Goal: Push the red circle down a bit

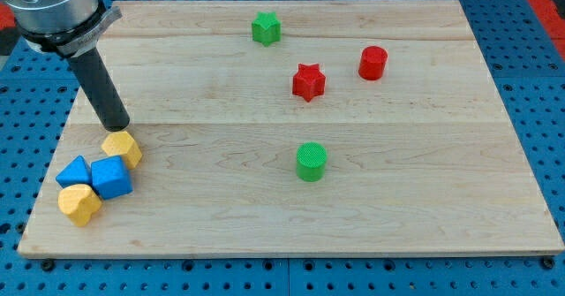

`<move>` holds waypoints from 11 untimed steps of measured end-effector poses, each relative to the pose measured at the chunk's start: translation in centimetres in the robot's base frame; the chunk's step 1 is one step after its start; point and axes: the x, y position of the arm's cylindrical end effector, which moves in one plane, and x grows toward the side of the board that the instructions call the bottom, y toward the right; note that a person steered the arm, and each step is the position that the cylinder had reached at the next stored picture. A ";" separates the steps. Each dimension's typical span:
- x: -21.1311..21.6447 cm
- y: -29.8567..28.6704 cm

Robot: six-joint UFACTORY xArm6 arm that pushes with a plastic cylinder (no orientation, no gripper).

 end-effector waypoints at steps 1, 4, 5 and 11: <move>0.4 7.7; 0.1 30.3; -5.9 40.8; -6.0 37.0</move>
